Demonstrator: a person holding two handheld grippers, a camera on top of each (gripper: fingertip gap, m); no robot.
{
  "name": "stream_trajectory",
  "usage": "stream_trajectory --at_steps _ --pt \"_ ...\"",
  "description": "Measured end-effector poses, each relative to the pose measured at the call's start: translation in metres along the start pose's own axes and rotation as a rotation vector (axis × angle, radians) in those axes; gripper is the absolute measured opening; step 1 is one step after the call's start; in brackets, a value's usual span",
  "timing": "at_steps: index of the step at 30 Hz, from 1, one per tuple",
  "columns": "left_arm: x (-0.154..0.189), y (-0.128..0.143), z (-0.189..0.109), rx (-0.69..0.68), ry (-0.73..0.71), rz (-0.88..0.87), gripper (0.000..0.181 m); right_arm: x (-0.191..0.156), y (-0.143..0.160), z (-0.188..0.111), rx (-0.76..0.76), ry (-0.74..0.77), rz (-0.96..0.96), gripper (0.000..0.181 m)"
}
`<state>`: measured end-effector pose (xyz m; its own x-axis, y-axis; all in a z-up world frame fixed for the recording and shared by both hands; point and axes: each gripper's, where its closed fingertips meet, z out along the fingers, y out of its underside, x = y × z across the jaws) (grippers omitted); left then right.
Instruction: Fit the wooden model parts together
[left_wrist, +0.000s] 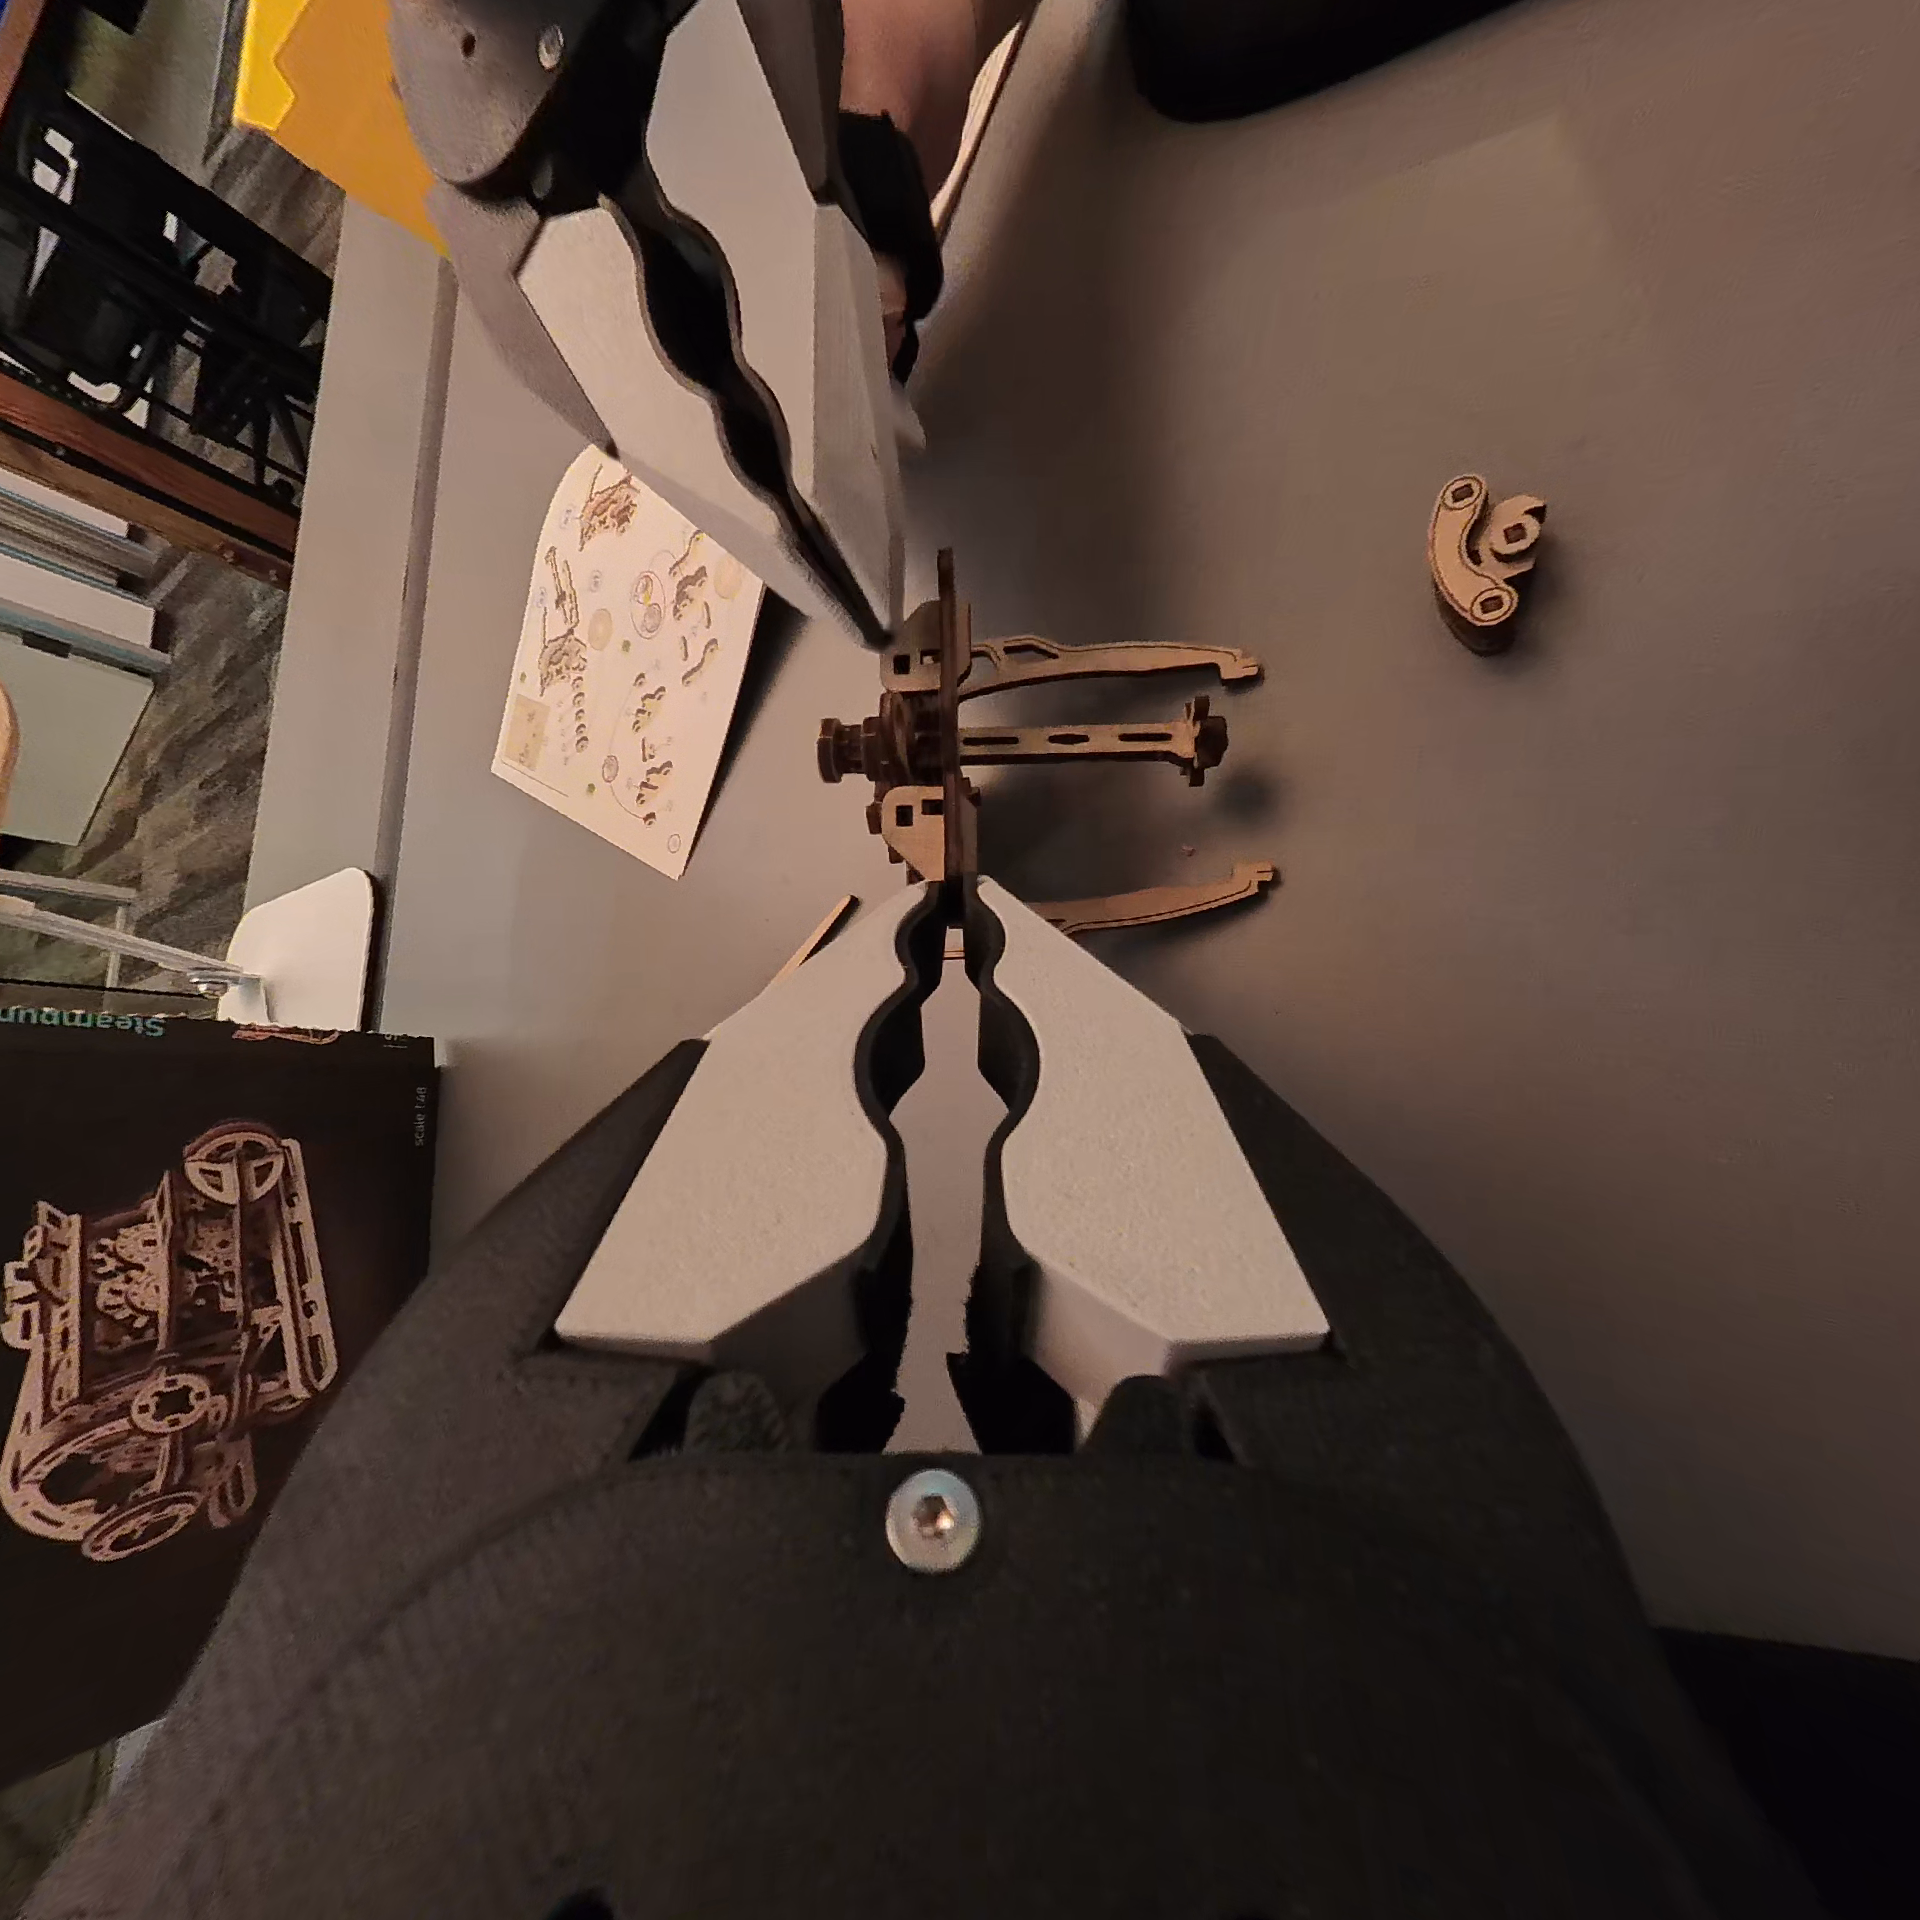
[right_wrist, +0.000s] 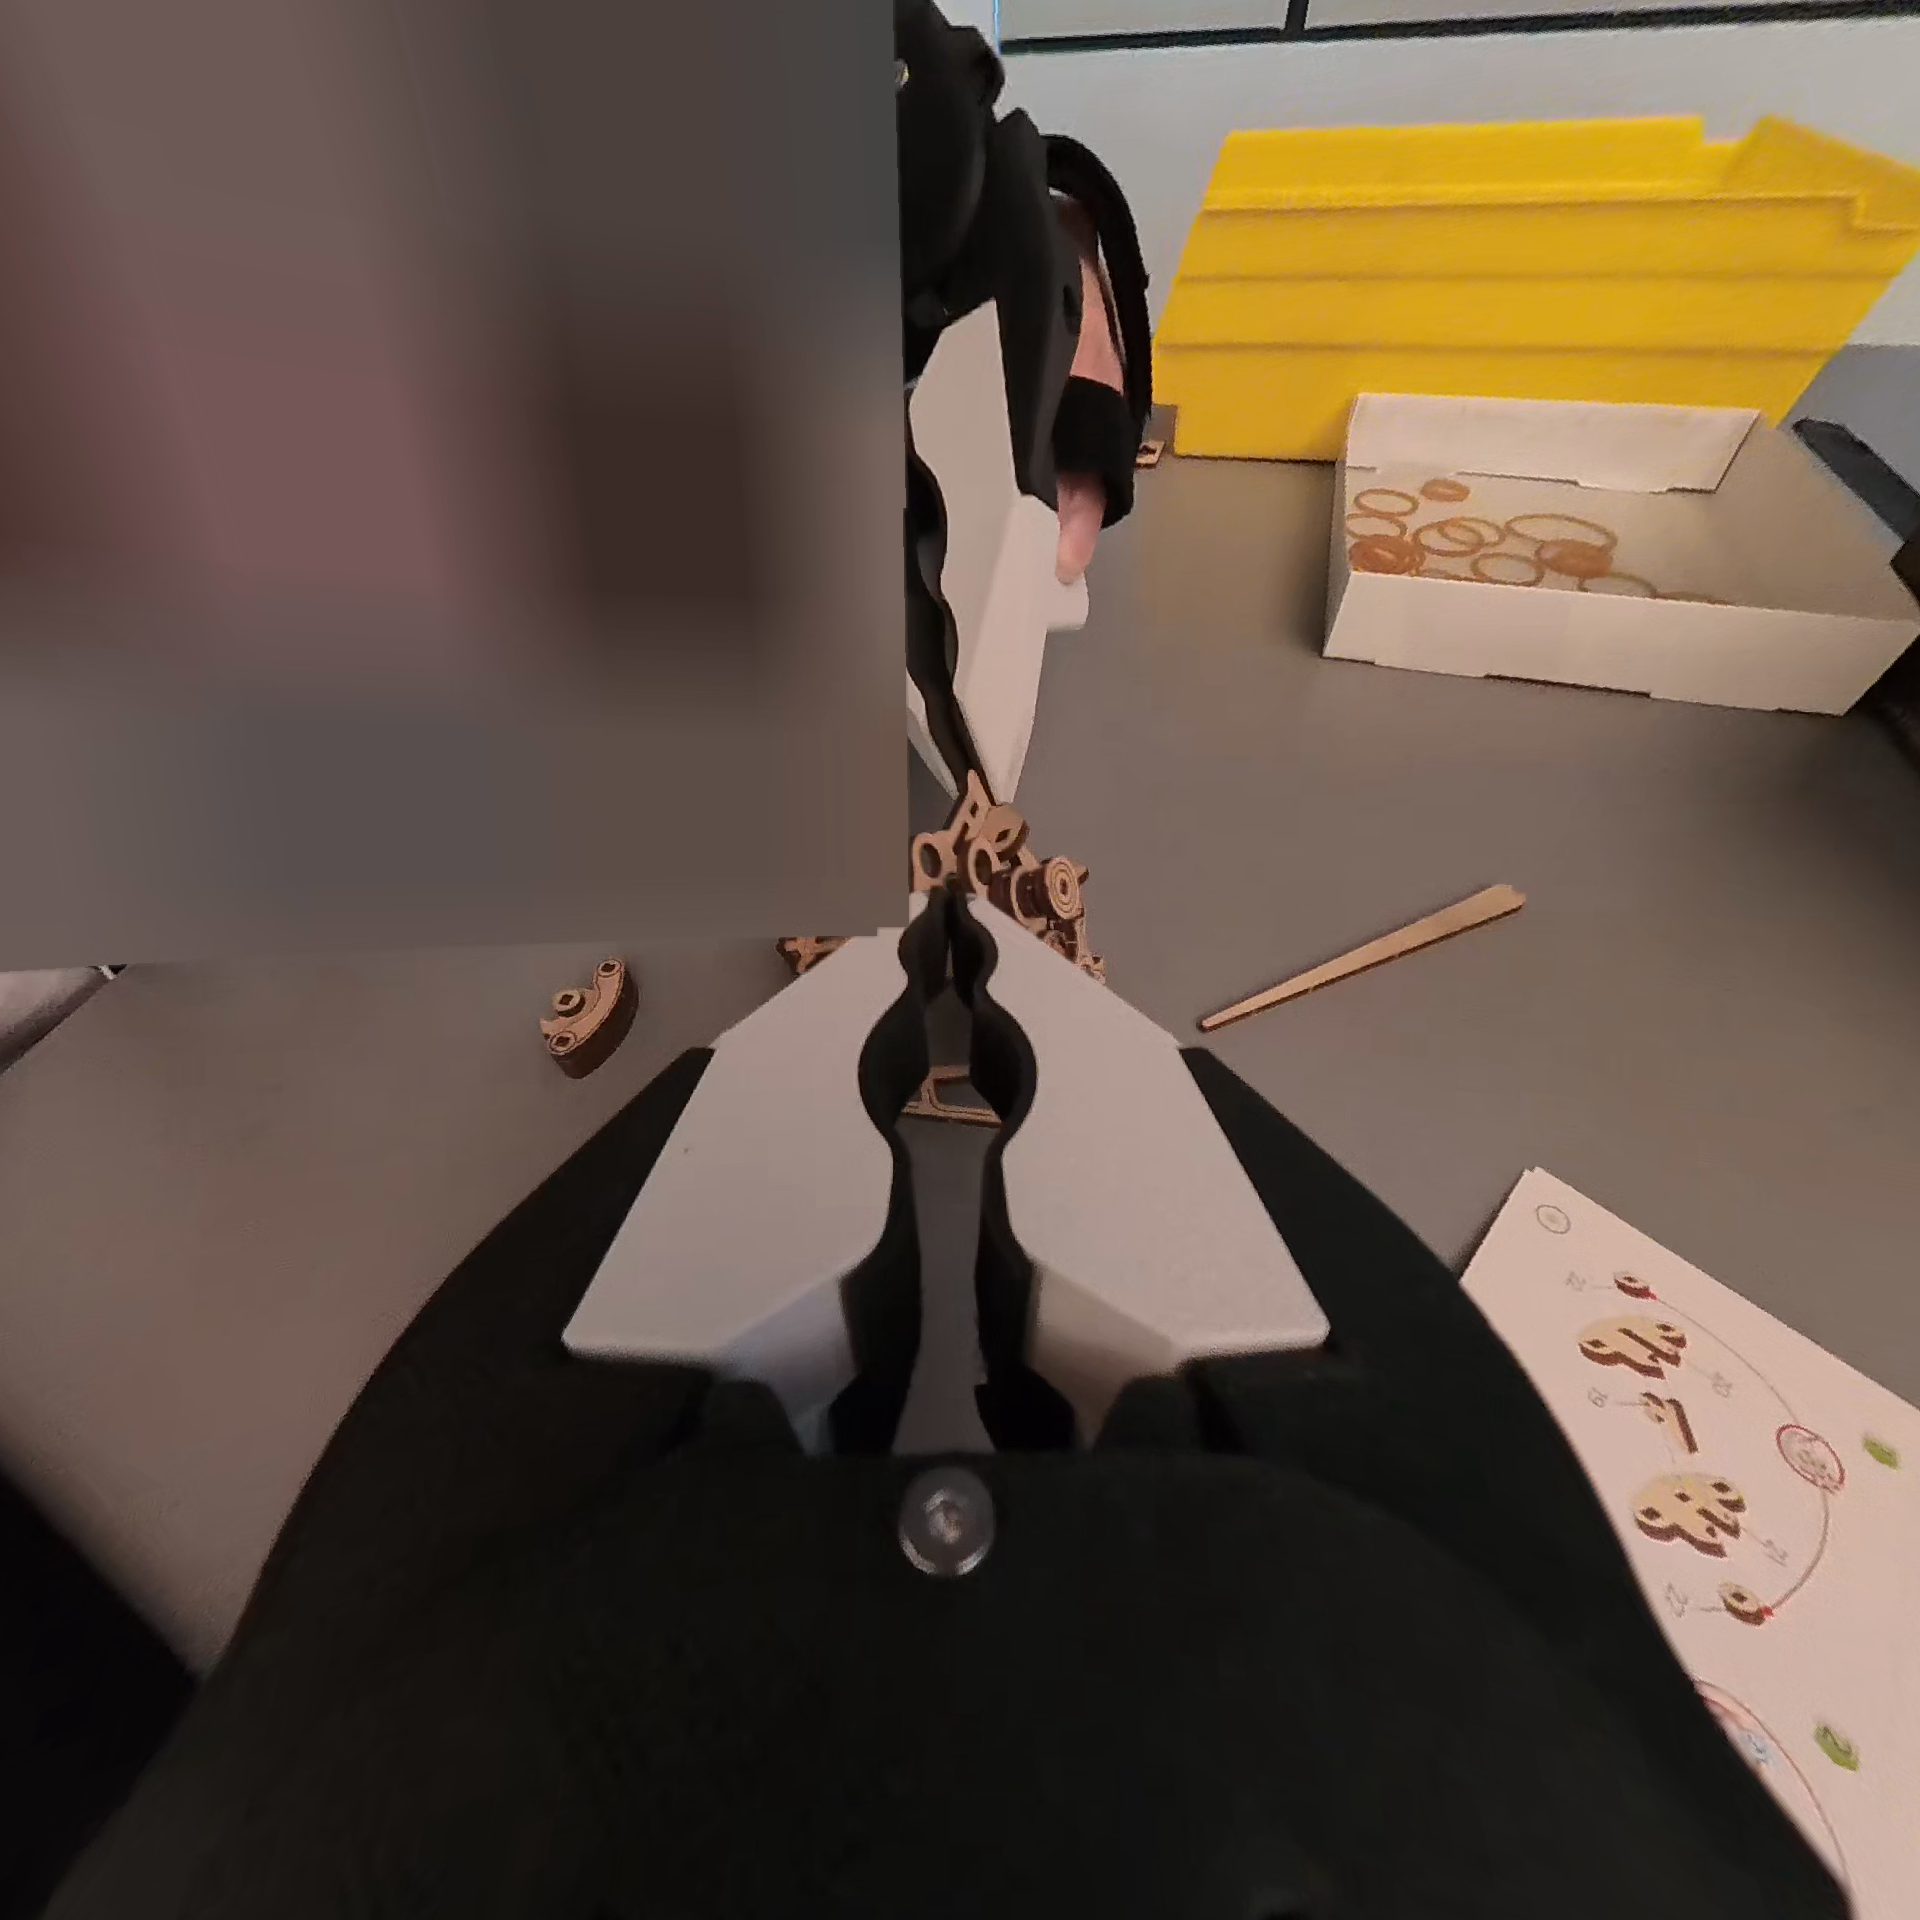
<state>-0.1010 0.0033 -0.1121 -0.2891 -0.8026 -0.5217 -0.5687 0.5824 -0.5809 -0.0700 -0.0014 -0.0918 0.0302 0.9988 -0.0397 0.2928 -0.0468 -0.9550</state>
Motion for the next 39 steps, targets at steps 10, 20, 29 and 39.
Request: stream_trajectory --at_steps 10,20,29,39 --pt "-0.002 0.002 -0.001 -0.006 0.021 -0.008 0.0 0.01 -0.022 0.009 -0.048 -0.041 -0.065 0.0" --pt "-0.004 0.001 -0.002 0.01 0.063 0.0 0.0 0.04 0.002 0.031 -0.148 -0.074 0.025 0.0" --pt "0.0 0.0 -0.002 0.042 0.1 0.014 0.001 0.029 0.011 0.033 -0.167 -0.357 0.169 0.0" --pt "0.0 0.0 -0.003 0.081 0.177 0.008 0.0 0.02 0.011 0.034 -0.184 -0.529 0.163 0.0"
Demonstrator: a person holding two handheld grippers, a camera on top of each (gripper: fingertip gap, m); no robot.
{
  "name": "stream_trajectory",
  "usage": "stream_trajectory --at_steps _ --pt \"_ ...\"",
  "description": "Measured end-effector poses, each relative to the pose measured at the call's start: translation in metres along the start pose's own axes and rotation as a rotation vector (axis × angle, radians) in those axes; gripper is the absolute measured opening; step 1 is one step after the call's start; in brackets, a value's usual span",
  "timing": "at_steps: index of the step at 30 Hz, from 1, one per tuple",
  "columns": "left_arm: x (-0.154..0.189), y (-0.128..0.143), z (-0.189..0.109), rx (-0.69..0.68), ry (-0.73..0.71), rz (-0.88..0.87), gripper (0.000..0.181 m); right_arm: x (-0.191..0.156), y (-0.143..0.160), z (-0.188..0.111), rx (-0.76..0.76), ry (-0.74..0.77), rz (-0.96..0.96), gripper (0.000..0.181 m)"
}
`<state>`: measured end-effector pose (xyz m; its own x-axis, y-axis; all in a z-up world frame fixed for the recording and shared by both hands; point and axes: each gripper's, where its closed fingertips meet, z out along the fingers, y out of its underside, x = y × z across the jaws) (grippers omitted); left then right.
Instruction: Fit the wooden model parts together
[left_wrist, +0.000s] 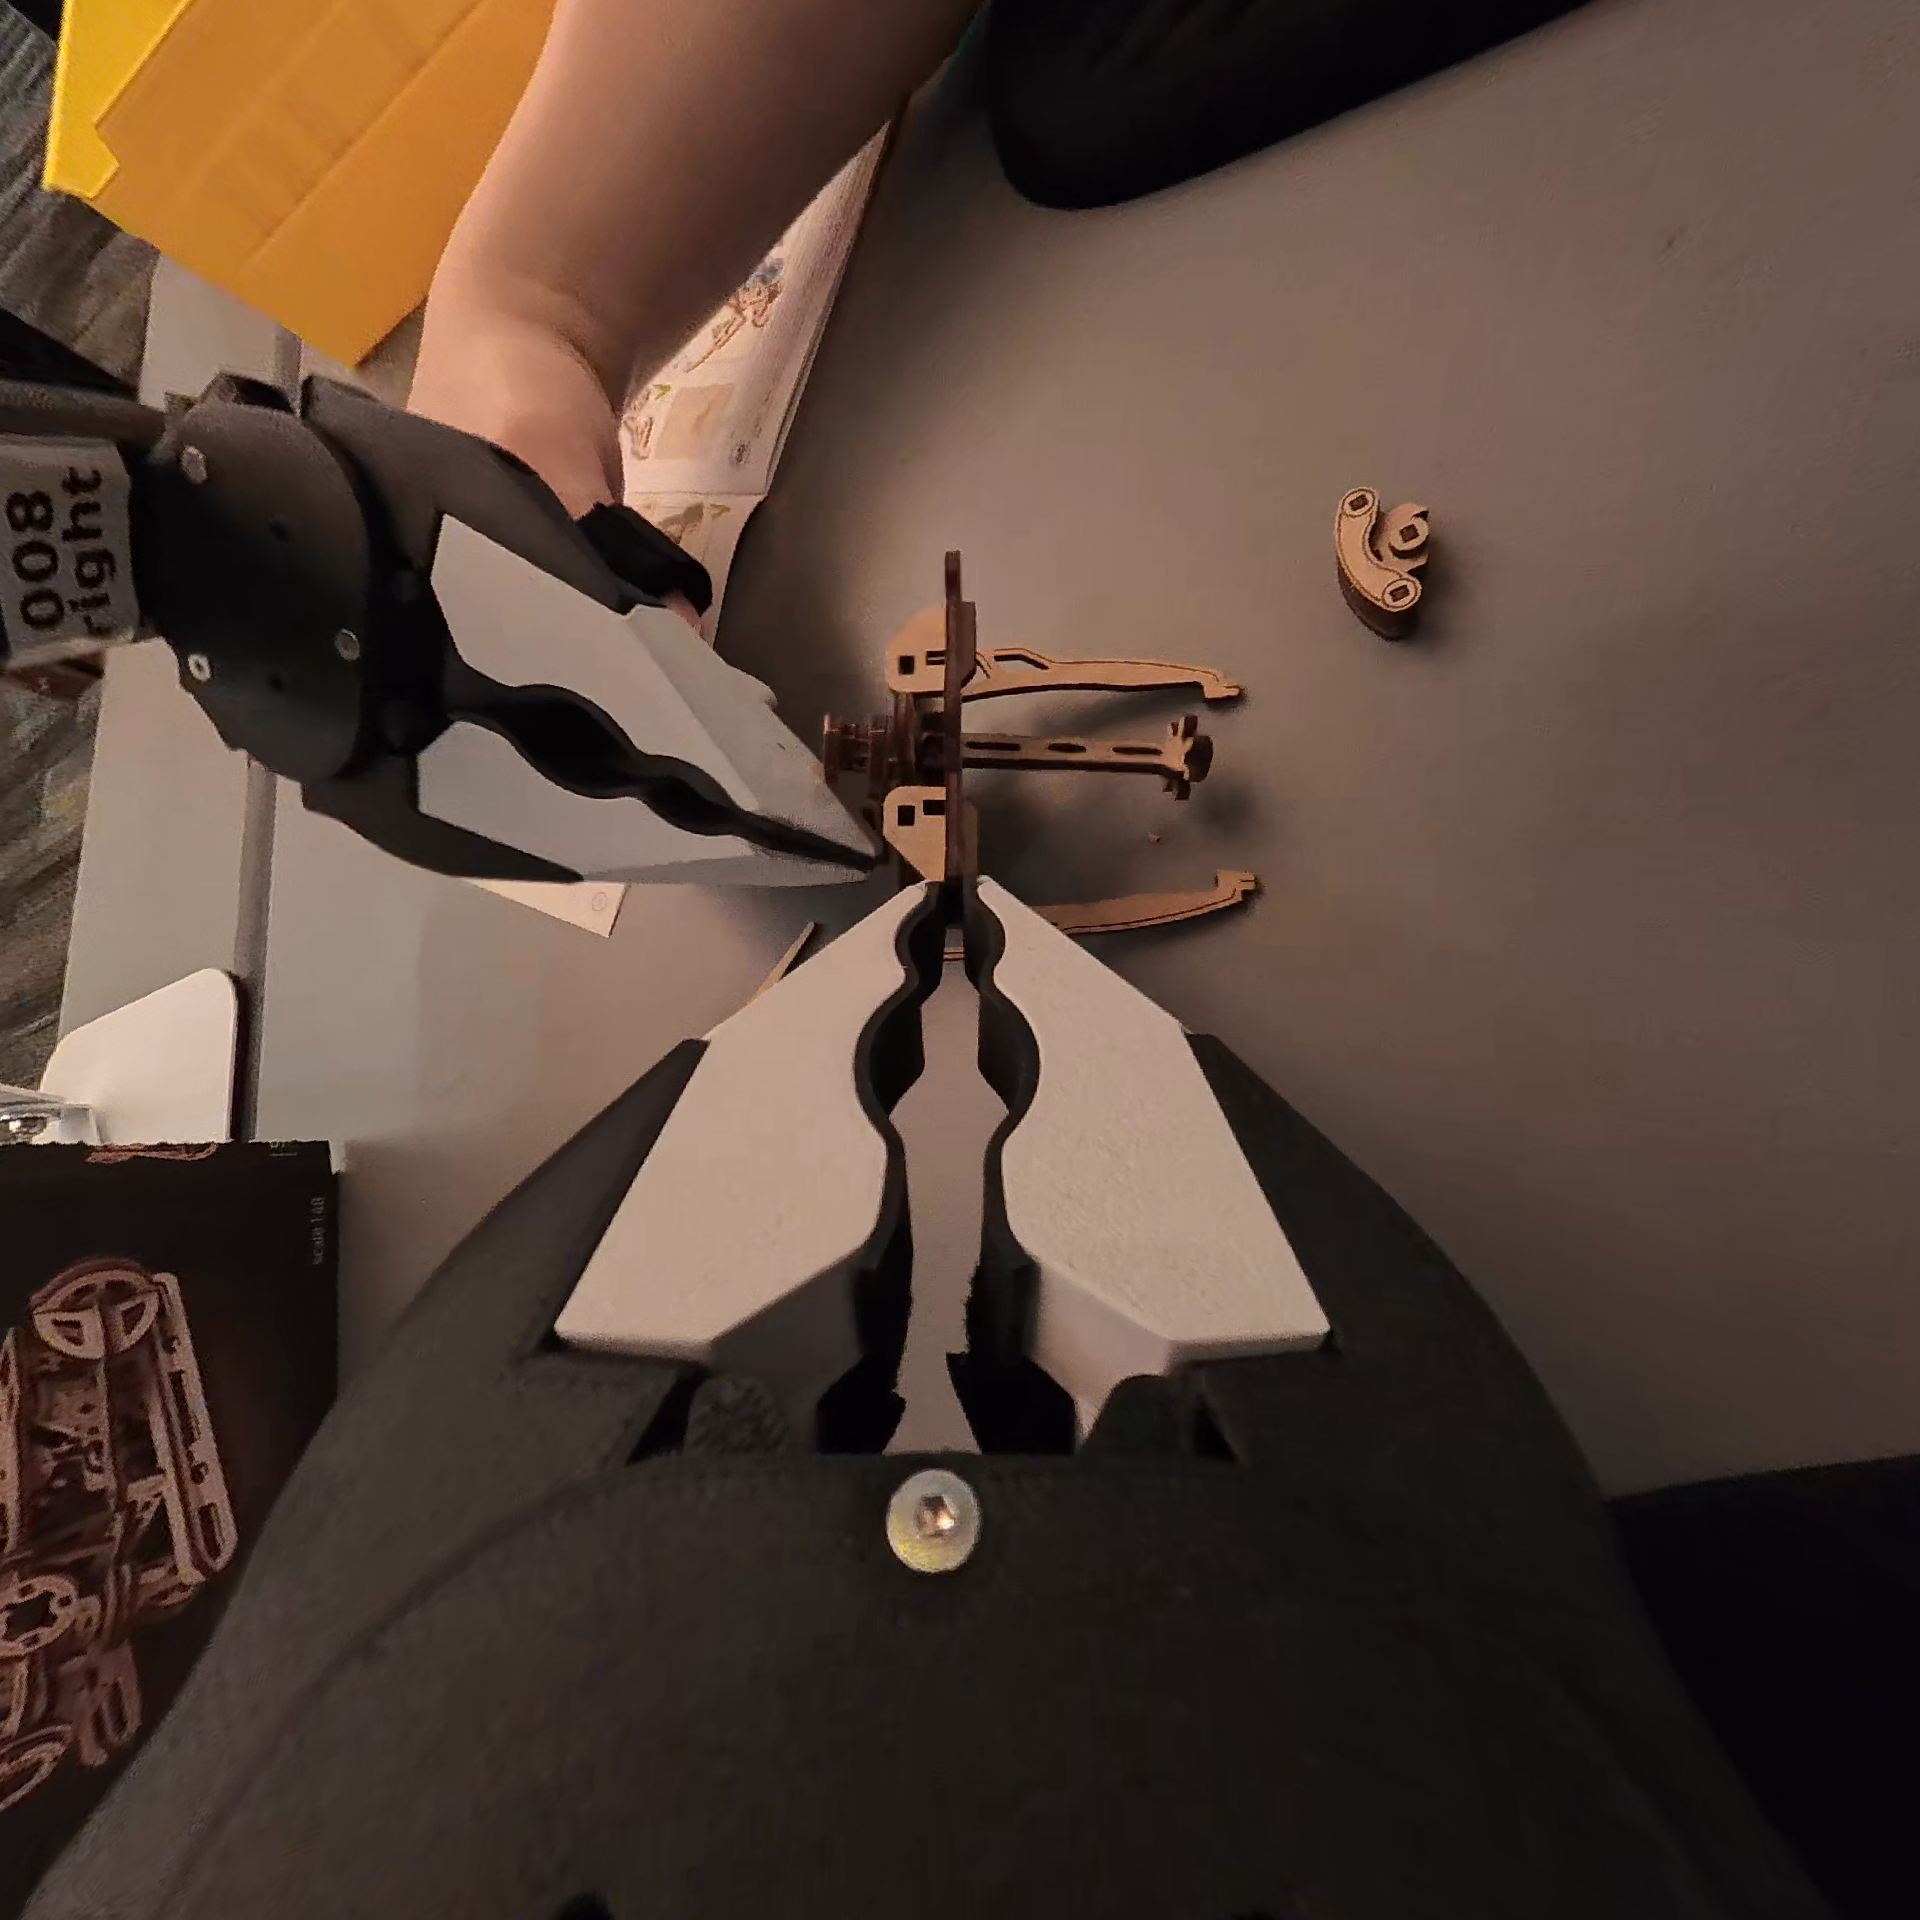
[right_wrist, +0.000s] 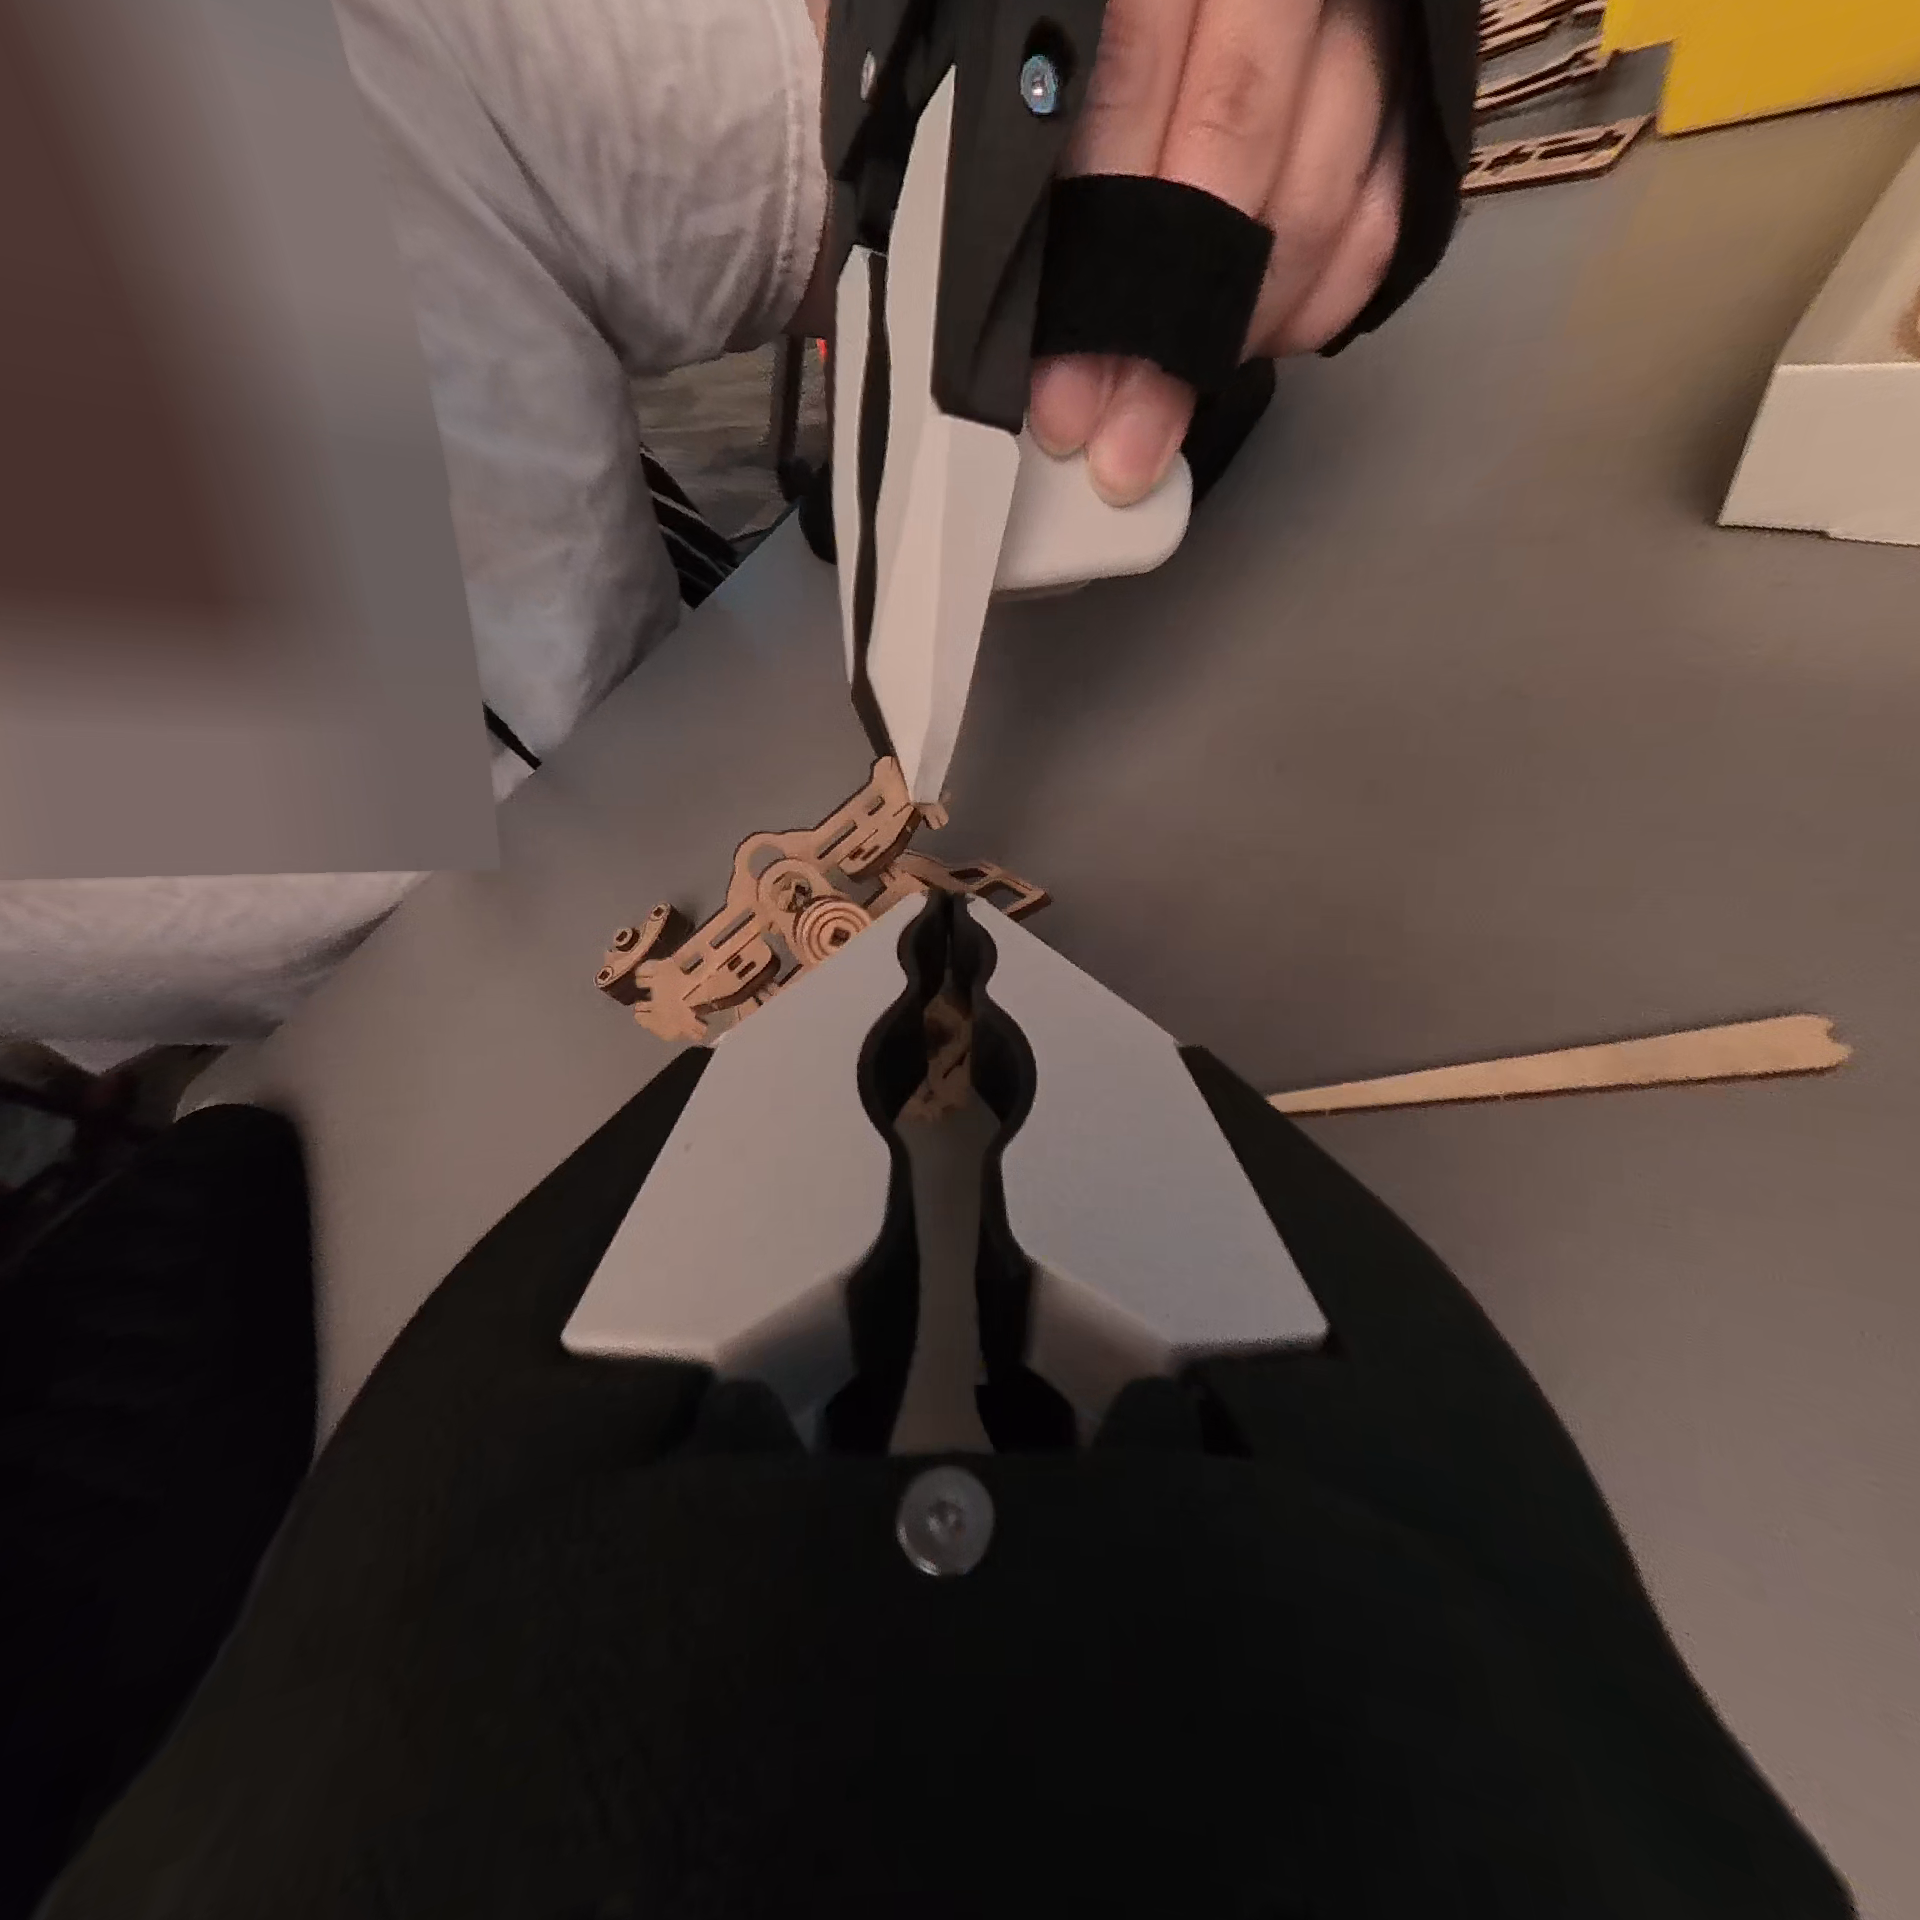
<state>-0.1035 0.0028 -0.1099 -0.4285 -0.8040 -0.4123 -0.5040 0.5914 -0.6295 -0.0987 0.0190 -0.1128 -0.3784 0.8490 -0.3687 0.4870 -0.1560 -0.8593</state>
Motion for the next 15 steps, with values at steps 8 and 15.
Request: stream_trajectory --at_steps 8,15 --pt "0.001 -0.001 0.001 0.007 0.022 0.023 0.001 -0.005 0.002 0.003 -0.029 -0.091 0.03 0.0" --pt "0.0 0.0 0.001 0.004 0.029 0.023 0.001 -0.006 -0.02 -0.007 0.022 0.034 -0.101 0.0"
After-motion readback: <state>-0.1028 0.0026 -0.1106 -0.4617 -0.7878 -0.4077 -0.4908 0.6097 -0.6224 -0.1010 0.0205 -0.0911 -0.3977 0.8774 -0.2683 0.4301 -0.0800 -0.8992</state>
